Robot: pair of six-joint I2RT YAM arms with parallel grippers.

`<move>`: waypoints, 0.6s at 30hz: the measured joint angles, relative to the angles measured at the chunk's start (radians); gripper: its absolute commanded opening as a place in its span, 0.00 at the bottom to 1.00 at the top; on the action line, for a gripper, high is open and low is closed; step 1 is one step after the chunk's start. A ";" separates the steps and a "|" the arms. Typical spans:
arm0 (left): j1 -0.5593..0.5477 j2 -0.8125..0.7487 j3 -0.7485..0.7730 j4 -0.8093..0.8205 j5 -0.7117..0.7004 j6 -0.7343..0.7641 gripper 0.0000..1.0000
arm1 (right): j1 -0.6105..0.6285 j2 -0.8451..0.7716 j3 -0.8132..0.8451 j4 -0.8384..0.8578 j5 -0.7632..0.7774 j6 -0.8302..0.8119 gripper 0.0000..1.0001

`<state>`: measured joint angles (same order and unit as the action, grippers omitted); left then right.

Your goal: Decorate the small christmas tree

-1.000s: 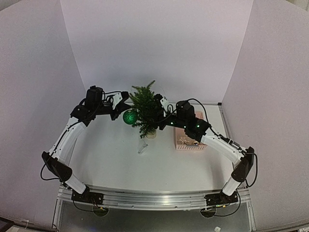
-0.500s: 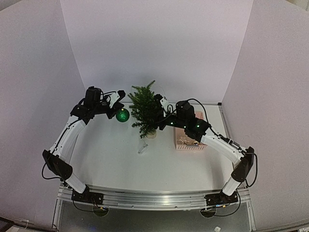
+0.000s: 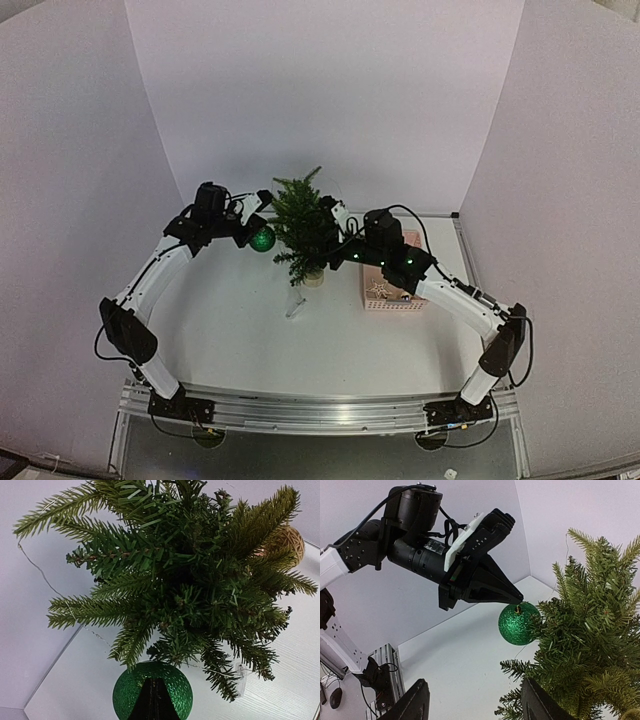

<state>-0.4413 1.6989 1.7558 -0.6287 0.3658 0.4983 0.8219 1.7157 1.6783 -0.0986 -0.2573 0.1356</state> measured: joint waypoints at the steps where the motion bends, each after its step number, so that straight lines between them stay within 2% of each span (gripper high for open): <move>1: -0.004 0.003 0.000 0.001 -0.001 -0.002 0.00 | 0.000 0.000 -0.002 0.000 0.000 0.000 0.61; 18: -0.051 0.019 0.003 0.001 -0.003 -0.049 0.00 | 0.000 0.000 -0.026 0.000 0.000 0.004 0.61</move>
<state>-0.4919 1.7176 1.7586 -0.6280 0.3626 0.4498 0.8219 1.7157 1.6527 -0.0990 -0.2574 0.1400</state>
